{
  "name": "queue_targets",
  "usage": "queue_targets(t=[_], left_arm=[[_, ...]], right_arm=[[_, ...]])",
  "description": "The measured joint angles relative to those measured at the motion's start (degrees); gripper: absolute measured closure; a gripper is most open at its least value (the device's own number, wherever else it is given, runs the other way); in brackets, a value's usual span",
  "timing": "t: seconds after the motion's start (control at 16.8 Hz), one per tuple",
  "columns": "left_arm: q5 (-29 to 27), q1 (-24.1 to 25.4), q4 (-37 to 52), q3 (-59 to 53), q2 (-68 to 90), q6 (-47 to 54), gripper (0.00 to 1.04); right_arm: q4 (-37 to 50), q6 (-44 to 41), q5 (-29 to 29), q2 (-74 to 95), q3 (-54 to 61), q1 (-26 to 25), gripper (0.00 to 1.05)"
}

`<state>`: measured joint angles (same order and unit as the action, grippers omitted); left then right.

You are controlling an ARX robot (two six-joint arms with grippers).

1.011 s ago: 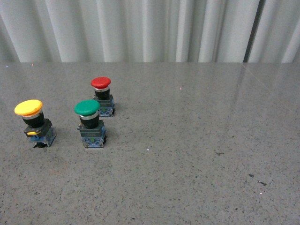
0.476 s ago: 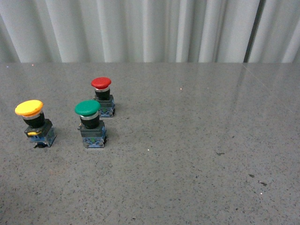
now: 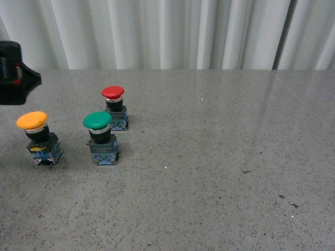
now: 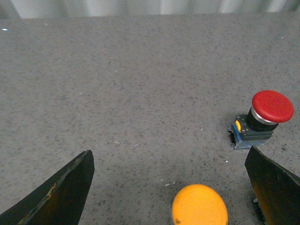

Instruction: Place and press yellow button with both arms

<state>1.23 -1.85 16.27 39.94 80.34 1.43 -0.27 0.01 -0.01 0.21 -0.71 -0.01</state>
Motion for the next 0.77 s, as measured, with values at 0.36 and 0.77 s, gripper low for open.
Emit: queue_targets(t=[0.36, 0.77], left_arm=[[-0.79, -1.97, -0.11, 1.42, 8.28, 2.23, 0.07], [-1.01, -2.40, -0.13, 0.94, 9.18, 5.07, 0.37]], right_arm=[[0.00, 0.00, 0.00, 0.00, 0.00, 0.00, 0.07], [0.00, 0.00, -0.02, 0.00, 0.00, 0.00, 0.07]])
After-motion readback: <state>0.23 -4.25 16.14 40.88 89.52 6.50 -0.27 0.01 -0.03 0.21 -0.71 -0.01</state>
